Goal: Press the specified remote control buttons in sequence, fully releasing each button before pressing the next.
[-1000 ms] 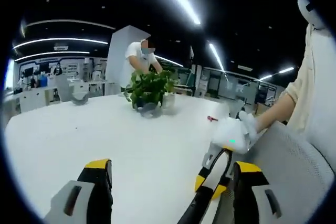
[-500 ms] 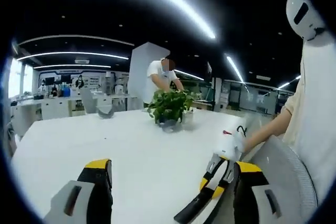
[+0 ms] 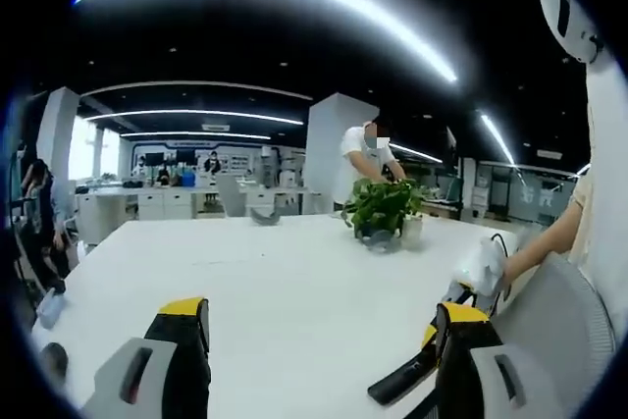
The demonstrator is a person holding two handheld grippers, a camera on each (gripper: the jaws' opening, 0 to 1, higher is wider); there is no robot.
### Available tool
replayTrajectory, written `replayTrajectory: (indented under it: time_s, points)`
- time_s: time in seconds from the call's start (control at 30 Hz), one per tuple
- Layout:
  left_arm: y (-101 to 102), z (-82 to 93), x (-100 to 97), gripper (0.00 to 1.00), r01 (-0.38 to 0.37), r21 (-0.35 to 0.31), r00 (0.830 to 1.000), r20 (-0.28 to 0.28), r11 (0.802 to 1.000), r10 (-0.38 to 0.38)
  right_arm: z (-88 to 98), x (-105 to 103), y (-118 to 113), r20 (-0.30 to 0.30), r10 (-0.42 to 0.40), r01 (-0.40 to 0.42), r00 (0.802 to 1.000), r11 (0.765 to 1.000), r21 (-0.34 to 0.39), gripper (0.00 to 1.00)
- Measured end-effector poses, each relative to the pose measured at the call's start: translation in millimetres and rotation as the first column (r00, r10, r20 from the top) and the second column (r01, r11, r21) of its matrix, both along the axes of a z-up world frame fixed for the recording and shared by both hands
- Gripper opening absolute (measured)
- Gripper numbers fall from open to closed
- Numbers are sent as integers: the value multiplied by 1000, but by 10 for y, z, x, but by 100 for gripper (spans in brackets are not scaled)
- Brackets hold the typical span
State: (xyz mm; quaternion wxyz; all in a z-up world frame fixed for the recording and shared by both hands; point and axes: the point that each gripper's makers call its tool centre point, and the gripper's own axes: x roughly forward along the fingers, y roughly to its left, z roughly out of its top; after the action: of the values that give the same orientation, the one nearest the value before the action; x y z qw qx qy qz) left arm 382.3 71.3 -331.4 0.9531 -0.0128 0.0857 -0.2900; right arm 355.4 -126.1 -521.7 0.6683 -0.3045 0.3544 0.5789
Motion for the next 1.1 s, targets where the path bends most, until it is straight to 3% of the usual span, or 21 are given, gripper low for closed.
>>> replayTrajectory:
  time_s: [0.17,0.4,0.6,1.1]
  points:
    - [16,-85,-16,100,12,54,1000,-3,998,-12,8,15,10,-31,17,-18,999,999,-26,25]
    - [15,-119,-16,100,21,89,1000,-7,996,-20,8,207,4,-28,30,-31,999,997,-64,25]
    - [69,-123,-4,100,29,1,999,-27,1000,-29,5,317,38,-49,24,-27,999,997,-68,25]
    - [15,-180,-42,100,52,45,998,-37,998,-50,2,688,136,-43,50,-53,998,995,-87,25]
